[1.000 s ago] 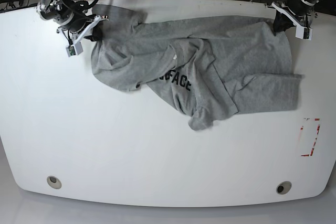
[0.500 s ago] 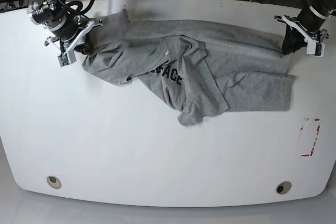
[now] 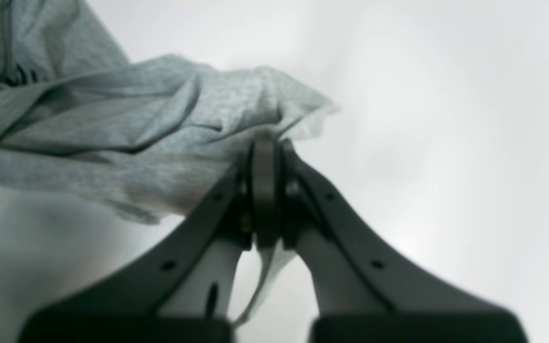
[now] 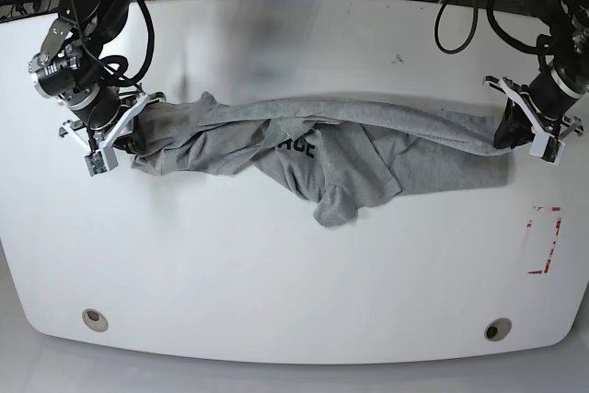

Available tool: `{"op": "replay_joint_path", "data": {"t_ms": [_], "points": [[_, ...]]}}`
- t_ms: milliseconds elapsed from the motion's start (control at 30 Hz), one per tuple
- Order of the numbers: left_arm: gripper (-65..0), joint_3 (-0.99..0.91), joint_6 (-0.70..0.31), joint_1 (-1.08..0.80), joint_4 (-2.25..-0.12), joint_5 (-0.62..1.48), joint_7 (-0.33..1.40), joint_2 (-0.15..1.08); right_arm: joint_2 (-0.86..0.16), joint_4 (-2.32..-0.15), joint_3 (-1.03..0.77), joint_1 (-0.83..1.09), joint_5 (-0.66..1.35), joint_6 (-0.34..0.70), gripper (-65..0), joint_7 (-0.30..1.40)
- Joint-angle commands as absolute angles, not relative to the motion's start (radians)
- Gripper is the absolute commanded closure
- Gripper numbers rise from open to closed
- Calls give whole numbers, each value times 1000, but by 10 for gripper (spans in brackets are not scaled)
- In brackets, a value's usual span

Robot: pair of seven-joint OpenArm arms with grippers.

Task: Fold the T-shirt properly
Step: 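Lift the shirt with both grippers and stretch it between them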

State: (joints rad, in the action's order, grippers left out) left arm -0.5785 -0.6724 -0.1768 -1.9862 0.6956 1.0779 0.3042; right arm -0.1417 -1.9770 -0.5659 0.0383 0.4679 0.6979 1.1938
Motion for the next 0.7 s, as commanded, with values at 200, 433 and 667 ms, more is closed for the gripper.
{"op": "replay_joint_path", "data": {"t_ms": [200,433,667], "points": [[0,-519,-690,82,-2003,704,1190,341,-226,-1919,-456,-173,479,698,0,1191],[0,-401,-690,272,-2002,644,1190,377,-286,-1747,-358,-390,426,698,0,1193],[0,-321,-691,446,-1989,522,1190,372,-325,-1603,-283,-619,364,698,0,1193]]}}
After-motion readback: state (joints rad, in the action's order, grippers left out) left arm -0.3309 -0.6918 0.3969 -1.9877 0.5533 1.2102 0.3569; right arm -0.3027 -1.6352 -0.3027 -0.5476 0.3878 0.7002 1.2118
